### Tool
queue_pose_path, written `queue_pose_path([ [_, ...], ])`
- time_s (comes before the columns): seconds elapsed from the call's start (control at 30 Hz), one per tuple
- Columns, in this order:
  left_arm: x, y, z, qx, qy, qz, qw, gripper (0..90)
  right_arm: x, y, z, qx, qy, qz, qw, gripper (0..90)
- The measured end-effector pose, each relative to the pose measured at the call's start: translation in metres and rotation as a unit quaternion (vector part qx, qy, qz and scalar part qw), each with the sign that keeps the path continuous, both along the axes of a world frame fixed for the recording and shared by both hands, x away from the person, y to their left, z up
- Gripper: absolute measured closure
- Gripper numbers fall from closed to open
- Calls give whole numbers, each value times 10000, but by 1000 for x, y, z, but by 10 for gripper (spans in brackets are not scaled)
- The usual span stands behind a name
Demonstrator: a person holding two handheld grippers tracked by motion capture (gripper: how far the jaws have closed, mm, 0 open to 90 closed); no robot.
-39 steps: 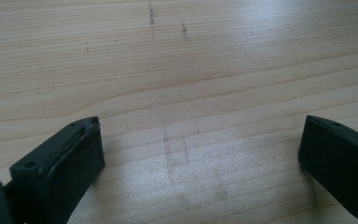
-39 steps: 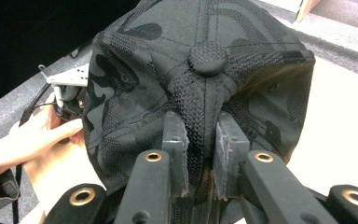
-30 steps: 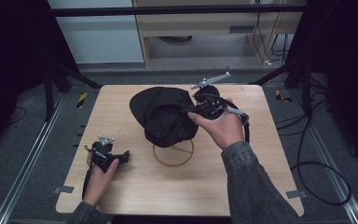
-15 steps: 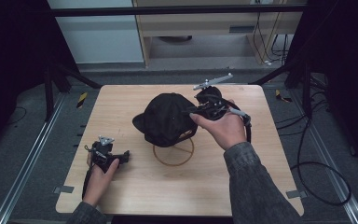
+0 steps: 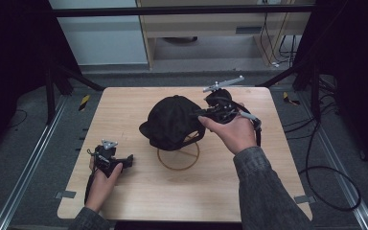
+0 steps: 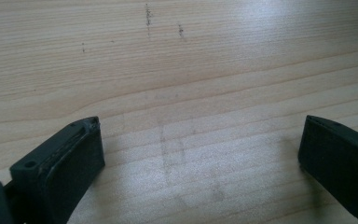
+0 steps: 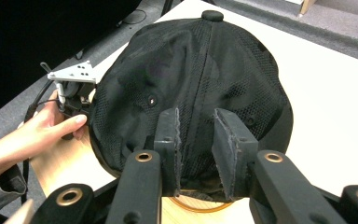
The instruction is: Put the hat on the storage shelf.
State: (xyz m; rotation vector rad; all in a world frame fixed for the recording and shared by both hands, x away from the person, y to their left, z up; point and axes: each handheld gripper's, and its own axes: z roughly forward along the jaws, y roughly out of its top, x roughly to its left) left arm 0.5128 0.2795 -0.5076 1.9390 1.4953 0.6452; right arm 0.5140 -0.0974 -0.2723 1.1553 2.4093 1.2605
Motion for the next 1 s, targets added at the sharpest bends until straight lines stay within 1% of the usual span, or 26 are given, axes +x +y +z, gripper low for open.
queue_pose_path([
  [0.2, 0, 0, 0, 1, 1, -3, 10000, 0, -2, -7, 2, 42, 3, -52, 10000, 691],
  [0.3, 0, 0, 0, 0, 3, -5, 10000, 0, -3, -14, 2, 13, -3, -126, 9999, 665],
  [0.4, 0, 0, 0, 0, 4, -6, 10000, 0, -4, -20, 2, 8, -6, -218, 9998, 617],
  [0.43, 0, 0, 0, 0, 4, -6, 10000, 0, -4, -20, 2, 8, -6, -218, 9998, 617],
  [0.47, 0, 0, 0, 1, 4, -6, 10000, 0, -4, -23, 2, 9, 13, -287, 9996, 584],
  [0.57, 0, 0, 0, 2, 5, -8, 10000, 0, -4, -26, 1, -7, -5, -349, 9994, 539],
  [0.63, 0, 0, 0, 2, 4, -8, 10000, 0, -4, -29, 0, -4, -39, -417, 9991, 491],
  [0.87, 0, -1, 0, -5, -3, -4, 10000, 0, -6, -41, -1, 72, -145, -682, 9975, 304],
  [0.93, 0, -1, 0, -8, -6, 5, 10000, 0, -8, -45, -2, 72, -213, -782, 9967, 251],
  [0.97, 0, -1, 0, -8, -6, 5, 10000, 0, -8, -45, -2, 72, -213, -782, 9967, 251],
  [1.0, 0, -1, 0, -11, -10, 26, 10000, 0, -9, -50, -3, 40, -328, -894, 9954, 205],
])
